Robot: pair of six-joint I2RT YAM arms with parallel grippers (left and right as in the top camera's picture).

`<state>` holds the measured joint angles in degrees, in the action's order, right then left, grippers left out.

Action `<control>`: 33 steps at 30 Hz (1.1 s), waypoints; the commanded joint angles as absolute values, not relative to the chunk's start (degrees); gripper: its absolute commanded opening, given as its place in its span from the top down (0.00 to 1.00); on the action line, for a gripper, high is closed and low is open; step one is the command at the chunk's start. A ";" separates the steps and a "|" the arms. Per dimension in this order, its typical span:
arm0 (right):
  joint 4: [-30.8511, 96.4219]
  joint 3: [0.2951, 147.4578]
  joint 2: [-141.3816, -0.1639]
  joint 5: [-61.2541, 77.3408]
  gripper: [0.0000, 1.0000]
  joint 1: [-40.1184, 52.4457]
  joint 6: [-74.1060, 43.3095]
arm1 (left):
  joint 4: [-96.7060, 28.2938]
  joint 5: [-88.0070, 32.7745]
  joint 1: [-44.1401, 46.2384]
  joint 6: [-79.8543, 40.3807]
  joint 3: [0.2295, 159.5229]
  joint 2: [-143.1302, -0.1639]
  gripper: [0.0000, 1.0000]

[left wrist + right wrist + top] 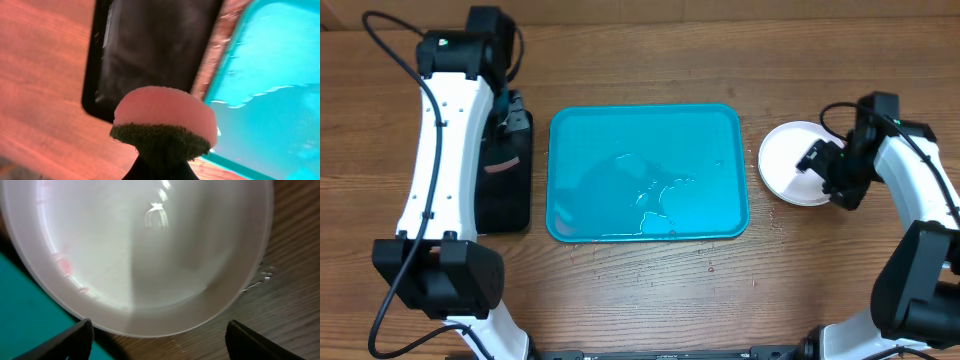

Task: Clean dirty plates on tray and stack at the side
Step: 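Move the left gripper over the black tray and drop the sponge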

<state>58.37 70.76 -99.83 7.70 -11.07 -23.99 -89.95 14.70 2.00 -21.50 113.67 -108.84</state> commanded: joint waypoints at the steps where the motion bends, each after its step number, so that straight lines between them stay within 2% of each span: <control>1: 59.72 76.38 -98.39 9.15 0.02 -5.52 -22.20 | -87.64 16.08 -1.52 -21.10 108.86 -109.25 0.96; 5: 58.98 77.01 -98.39 9.17 0.00 1.02 -22.24 | -80.68 16.01 -4.67 -17.12 100.07 -109.27 0.96; 10: 58.02 77.01 -98.39 9.08 0.00 7.29 -22.24 | -65.30 16.05 -8.34 -8.73 87.48 -109.38 0.95; 14: 57.58 77.01 -98.39 9.06 0.00 9.85 -22.20 | -51.70 16.01 -11.11 -6.17 78.96 -109.38 0.79; 17: 57.63 77.01 -98.39 9.06 0.00 10.63 -22.20 | -44.73 15.57 -12.32 -6.11 74.41 -109.38 0.73; 20: 57.56 77.01 -98.39 9.06 0.00 10.87 -22.20 | -41.93 14.96 -12.34 -5.74 72.79 -109.38 0.57; 21: 57.52 77.01 -98.39 9.06 0.00 10.87 -22.17 | -41.85 14.96 -12.21 -5.74 72.84 -109.38 0.46; 22: 57.41 77.01 -98.39 9.08 0.00 10.87 -22.00 | -41.87 14.98 -12.16 -5.74 72.99 -109.34 0.31; 23: 57.12 77.03 -98.30 9.08 0.00 10.87 -22.00 | -42.22 15.00 -12.08 -5.74 73.65 -109.27 0.03; 24: 57.12 77.17 -98.19 9.08 0.00 10.87 -21.98 | -42.54 15.00 -12.01 -5.74 73.97 -109.23 0.00; 33: 64.14 89.86 -92.09 7.57 0.00 10.87 -14.79 | -66.19 15.29 -6.90 -6.00 95.96 -105.34 0.00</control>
<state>62.74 83.33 -98.04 8.56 10.59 -19.51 -62.48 15.27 -9.80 -6.35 87.81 -109.27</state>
